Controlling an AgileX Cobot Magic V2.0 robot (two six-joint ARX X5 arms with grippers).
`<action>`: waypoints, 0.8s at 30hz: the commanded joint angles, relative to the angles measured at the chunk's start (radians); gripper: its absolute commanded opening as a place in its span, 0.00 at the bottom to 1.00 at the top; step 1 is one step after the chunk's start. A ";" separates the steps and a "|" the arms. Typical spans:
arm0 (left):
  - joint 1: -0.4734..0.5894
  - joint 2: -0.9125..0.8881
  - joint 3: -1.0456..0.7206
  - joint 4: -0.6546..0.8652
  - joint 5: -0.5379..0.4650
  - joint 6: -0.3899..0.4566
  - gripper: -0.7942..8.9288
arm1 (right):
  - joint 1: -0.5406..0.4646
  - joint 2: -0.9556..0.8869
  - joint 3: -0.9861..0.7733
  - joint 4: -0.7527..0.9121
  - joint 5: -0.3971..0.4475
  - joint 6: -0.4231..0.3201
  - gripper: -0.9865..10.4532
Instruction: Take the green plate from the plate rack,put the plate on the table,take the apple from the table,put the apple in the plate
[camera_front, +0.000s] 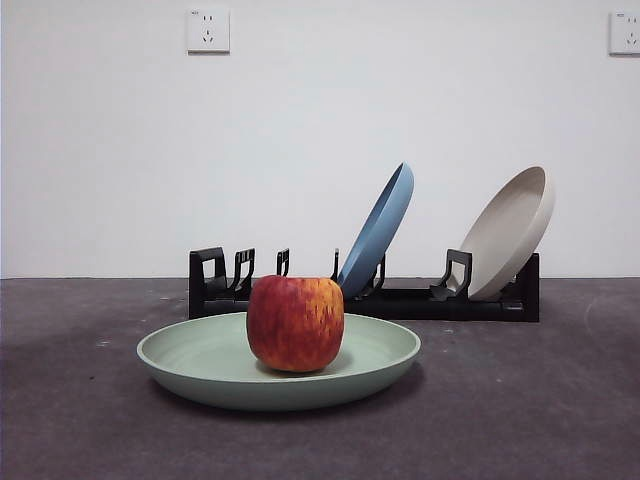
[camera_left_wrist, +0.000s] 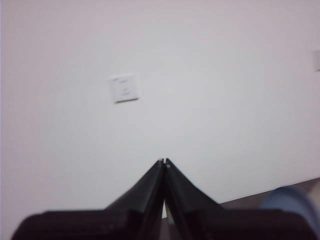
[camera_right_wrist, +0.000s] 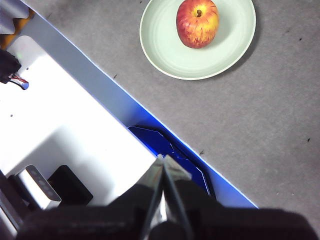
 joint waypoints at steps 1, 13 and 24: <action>0.047 -0.046 -0.160 0.082 0.006 -0.050 0.08 | 0.002 -0.007 0.002 -0.011 0.001 0.009 0.09; 0.099 -0.154 -0.550 0.138 0.005 -0.149 0.08 | 0.002 -0.009 0.002 -0.011 0.001 0.009 0.09; 0.100 -0.261 -0.692 0.070 0.006 -0.196 0.08 | 0.002 -0.009 0.002 -0.011 0.001 0.009 0.09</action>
